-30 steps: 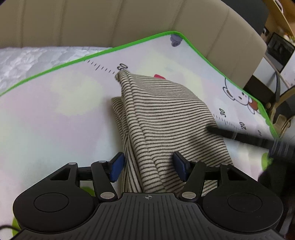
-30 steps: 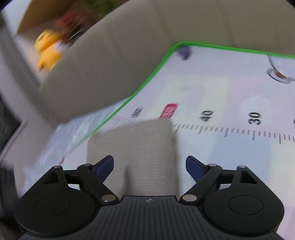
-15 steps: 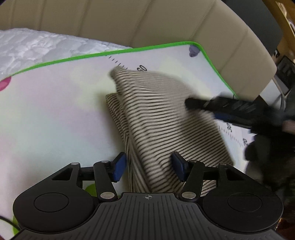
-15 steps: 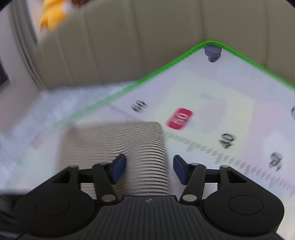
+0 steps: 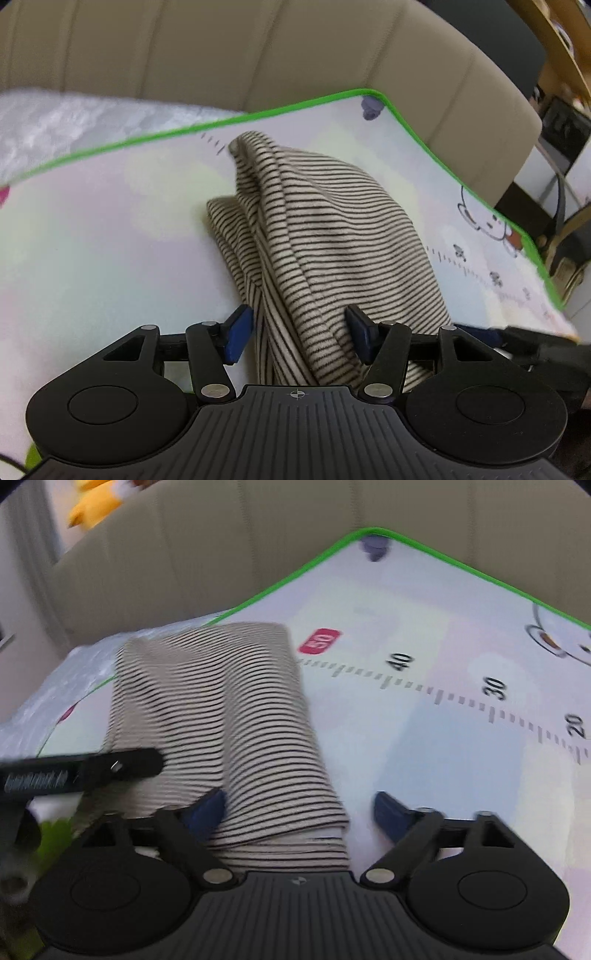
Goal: Fold clothes
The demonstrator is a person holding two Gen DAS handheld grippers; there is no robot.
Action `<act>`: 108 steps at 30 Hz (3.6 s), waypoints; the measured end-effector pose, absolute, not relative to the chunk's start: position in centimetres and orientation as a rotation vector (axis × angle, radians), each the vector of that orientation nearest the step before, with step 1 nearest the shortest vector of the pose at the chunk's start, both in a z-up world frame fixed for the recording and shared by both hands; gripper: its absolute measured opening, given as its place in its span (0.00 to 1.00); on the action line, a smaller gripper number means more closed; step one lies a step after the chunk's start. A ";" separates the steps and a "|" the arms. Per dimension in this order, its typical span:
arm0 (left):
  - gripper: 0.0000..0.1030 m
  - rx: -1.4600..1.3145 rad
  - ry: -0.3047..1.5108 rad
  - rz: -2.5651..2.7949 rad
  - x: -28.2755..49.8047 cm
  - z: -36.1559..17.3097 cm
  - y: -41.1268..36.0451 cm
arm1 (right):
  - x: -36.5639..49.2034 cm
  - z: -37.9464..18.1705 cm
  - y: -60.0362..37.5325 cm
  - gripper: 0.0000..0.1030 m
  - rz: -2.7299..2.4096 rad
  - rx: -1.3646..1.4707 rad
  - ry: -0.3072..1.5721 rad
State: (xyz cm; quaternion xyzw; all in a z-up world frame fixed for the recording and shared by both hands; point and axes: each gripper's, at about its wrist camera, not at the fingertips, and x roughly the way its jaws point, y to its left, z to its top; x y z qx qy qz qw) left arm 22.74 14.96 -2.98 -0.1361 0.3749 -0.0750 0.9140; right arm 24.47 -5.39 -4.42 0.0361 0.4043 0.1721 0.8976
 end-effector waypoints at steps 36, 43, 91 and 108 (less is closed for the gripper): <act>1.00 -0.005 0.867 0.357 2.8 0.2 2.7 | 8.9 -5.9 -14.9 1.00 0.305 0.090 0.894; 1.00 0.021 0.875 0.363 2.8 0.1 2.4 | 7.9 -6.6 -11.8 1.00 0.269 -0.127 0.883; 1.00 0.001 0.863 0.373 2.6 0.5 2.7 | 8.0 -6.5 -12.5 1.00 0.297 -0.061 0.860; 1.00 0.016 0.871 0.375 2.5 0.4 2.5 | 7.9 -6.6 -12.3 1.00 0.295 -0.075 0.861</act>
